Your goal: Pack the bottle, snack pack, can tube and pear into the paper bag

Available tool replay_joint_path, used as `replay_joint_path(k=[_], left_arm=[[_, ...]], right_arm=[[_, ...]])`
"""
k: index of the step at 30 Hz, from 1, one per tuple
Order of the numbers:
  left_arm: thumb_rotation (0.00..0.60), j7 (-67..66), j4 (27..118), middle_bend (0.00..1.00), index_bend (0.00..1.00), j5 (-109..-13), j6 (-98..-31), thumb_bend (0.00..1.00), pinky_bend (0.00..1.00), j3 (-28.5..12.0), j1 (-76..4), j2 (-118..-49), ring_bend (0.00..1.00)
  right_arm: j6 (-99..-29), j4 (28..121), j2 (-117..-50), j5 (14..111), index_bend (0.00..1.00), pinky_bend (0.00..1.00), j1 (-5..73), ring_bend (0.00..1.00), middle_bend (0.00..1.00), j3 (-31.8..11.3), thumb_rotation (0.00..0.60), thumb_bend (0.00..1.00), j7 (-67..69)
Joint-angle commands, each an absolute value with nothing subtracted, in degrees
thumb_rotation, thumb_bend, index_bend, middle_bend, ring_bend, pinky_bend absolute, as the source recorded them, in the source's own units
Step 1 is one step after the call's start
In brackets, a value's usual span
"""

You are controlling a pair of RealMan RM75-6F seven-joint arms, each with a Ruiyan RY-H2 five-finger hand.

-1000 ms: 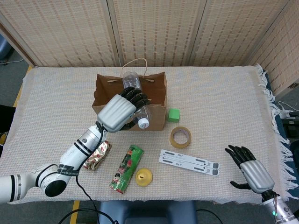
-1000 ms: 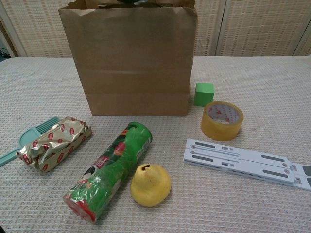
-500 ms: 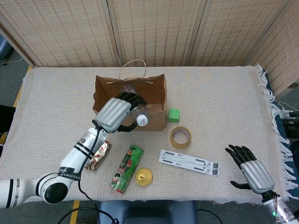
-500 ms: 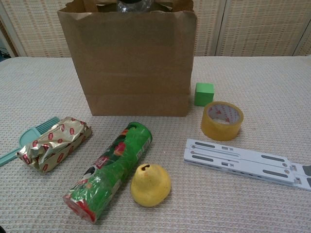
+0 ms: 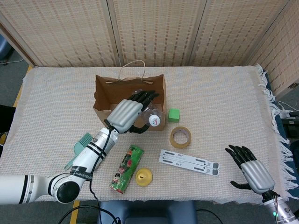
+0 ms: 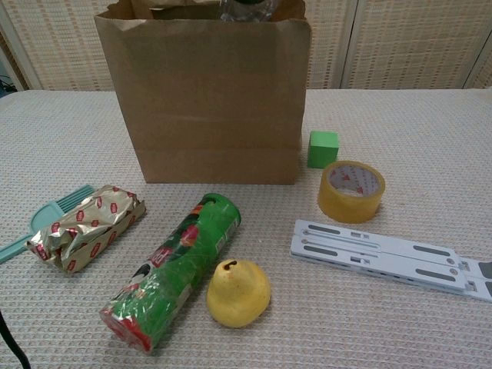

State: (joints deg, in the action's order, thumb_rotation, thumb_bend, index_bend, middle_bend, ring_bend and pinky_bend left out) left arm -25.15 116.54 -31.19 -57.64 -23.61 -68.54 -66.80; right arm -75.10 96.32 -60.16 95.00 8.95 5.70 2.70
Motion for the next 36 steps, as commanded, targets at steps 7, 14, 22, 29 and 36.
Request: replay_joint_path(k=[7,14,22,29,36], left_arm=[[0.600,-25.0,116.1,0.00,0.00,-32.2,-59.2,0.38,0.17,-23.0,-69.3,-67.7,0.00],[0.600,-24.5,114.2,0.00,0.00,-34.3,-62.5,0.38,0.14,-23.3,-69.6,-70.3,0.00],[0.600,-24.8,113.7,0.01,0.04,-45.9,-72.9,0.47,0.20,-20.5,-64.8,-71.8,0.01],[0.600,-16.9,116.2,0.09,0.13,-56.5,-80.7,0.49,0.26,-15.0,-52.2,-65.6,0.07],[0.600,-8.3,114.4,0.10,0.14,-67.0,-81.6,0.49,0.26,-6.3,-40.5,-57.9,0.06]], right_arm=[[-75.1,96.4,-60.2,94.9,0.00,0.00,8.9,0.00,0.00,5.8,0.600,0.03,2.6],[-74.9,96.5,-60.0,94.7,0.00,0.00,8.9,0.00,0.00,5.7,0.600,0.03,2.5],[-75.1,96.5,-59.6,94.6,0.00,0.00,8.7,0.00,0.00,5.8,0.600,0.03,3.4],[-75.7,96.1,-59.5,95.1,0.00,0.00,8.4,0.00,0.00,6.0,0.600,0.03,4.0],[-75.4,96.1,-59.8,95.3,0.00,0.00,8.5,0.00,0.00,6.1,0.600,0.03,3.4]])
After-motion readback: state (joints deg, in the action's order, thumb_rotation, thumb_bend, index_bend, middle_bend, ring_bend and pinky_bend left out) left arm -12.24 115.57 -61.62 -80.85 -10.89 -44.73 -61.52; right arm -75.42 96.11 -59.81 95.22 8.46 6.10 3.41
